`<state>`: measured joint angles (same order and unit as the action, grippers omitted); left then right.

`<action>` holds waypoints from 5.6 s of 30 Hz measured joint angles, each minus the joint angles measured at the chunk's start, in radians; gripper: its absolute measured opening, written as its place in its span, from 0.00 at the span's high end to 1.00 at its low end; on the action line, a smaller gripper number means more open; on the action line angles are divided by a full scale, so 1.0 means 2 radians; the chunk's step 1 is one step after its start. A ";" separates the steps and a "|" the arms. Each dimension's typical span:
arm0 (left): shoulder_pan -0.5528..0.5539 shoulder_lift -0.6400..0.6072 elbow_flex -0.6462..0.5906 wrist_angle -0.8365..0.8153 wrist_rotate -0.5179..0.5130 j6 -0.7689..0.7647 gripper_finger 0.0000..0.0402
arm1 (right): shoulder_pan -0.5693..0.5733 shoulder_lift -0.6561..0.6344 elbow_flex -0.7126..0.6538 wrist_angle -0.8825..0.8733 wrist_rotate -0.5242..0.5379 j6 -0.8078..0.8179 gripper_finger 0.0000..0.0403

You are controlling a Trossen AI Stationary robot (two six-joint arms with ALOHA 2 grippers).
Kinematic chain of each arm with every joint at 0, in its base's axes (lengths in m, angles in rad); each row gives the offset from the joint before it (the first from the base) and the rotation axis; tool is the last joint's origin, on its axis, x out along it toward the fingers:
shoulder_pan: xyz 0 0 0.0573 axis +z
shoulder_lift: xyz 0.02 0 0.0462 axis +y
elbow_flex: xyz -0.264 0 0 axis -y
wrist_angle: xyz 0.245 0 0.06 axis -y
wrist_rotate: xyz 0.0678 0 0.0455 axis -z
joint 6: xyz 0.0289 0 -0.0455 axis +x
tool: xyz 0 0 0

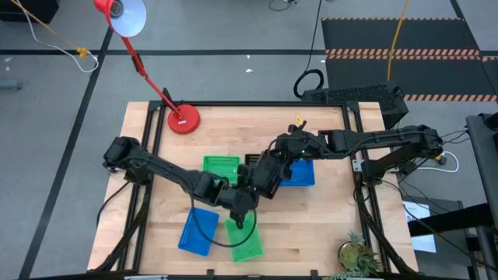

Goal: Stack baskets by color
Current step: Stack the bottom black bin on the top black bin, then stack the bottom green bin on the top green bin

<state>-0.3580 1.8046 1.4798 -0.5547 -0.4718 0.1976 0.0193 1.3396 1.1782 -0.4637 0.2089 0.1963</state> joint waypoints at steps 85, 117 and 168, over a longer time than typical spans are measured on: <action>-0.038 -0.003 -0.050 0.135 -0.107 0.000 0.98 | 0.163 -0.191 -0.011 -0.070 0.159 0.000 0.60; 0.009 -0.003 -0.233 0.368 -0.038 0.044 0.98 | 0.166 -0.191 -0.015 -0.048 0.160 -0.026 0.60; -0.135 -0.003 -0.131 0.115 0.044 -0.051 0.65 | 0.166 -0.191 -0.016 -0.043 0.159 -0.026 0.60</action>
<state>-0.6275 1.7988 1.2175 -0.3253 -0.3833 0.0952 0.3515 0.9585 1.1461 -0.5494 0.5277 0.1440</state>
